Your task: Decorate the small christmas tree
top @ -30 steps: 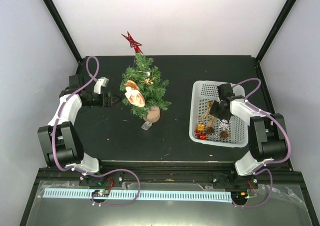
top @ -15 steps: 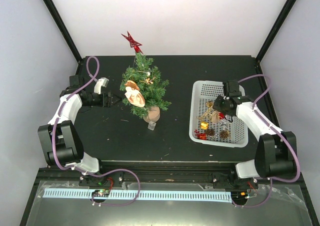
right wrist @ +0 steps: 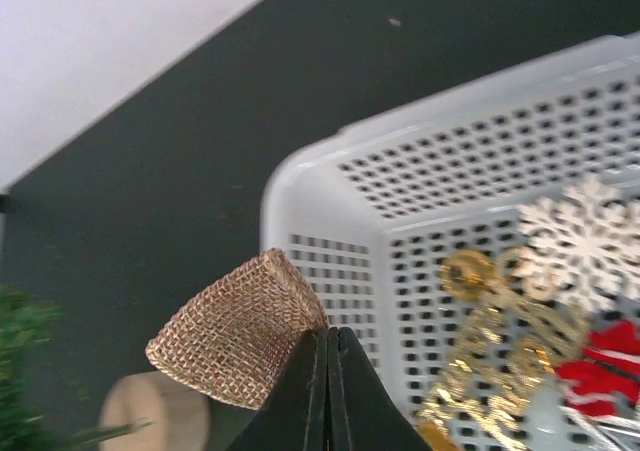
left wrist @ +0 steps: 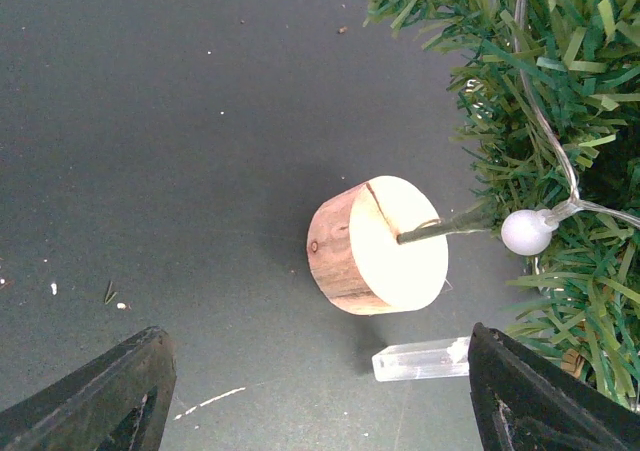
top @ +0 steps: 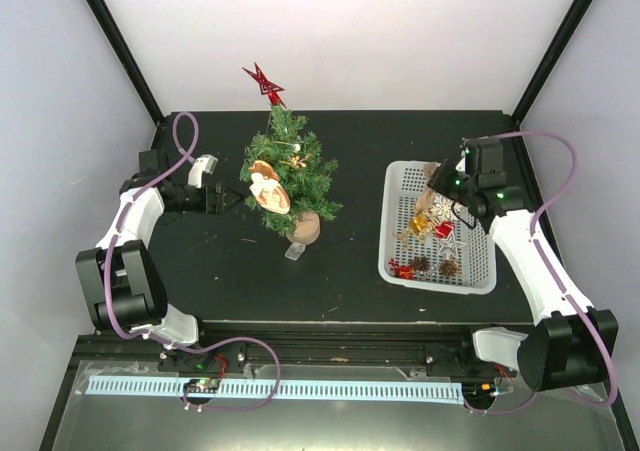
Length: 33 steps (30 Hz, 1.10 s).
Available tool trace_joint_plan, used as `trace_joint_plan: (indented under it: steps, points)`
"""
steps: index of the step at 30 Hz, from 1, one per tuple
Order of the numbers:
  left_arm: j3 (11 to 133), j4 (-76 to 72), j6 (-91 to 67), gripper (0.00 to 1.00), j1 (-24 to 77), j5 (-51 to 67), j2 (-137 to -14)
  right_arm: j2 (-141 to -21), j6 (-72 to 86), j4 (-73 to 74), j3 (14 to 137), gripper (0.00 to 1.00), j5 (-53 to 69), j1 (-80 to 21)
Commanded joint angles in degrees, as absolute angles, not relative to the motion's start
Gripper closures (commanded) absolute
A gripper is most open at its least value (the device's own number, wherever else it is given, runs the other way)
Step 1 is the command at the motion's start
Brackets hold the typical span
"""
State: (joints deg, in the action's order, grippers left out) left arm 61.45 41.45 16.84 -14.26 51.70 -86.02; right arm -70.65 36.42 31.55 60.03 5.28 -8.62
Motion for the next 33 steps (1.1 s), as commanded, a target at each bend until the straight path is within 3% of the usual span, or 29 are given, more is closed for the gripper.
trace_joint_plan:
  steps: [1,12,15,18,24,30,33]
  points:
    - [61.96,40.44,17.13,0.19,-14.34,53.81,-86.7,-69.04,38.82,28.26,64.87,0.99,15.16,-8.59]
    - [61.87,40.86,17.74,0.19,-14.19,54.77,-87.35,-69.8,30.9,37.11,68.76,0.99,5.64,-10.63]
    - [61.87,40.81,17.75,0.19,-13.91,54.82,-87.45,-74.61,27.73,44.9,72.42,0.99,-8.6,-15.58]
    - [61.96,40.78,17.8,0.19,-13.41,54.59,-87.46,-74.95,25.9,42.95,71.09,0.99,-23.66,-24.27]
    - [61.92,41.0,18.17,0.19,-12.78,54.08,-86.86,-77.45,32.2,46.24,71.11,0.99,-37.14,-29.45]
    - [61.64,40.71,18.13,0.19,-12.68,53.95,-87.06,-83.75,31.38,53.42,73.82,0.99,-57.97,-35.48]
    - [62.01,40.8,18.06,0.19,-12.51,54.11,-87.44,-87.52,32.78,55.22,75.34,0.99,-58.08,-37.47]
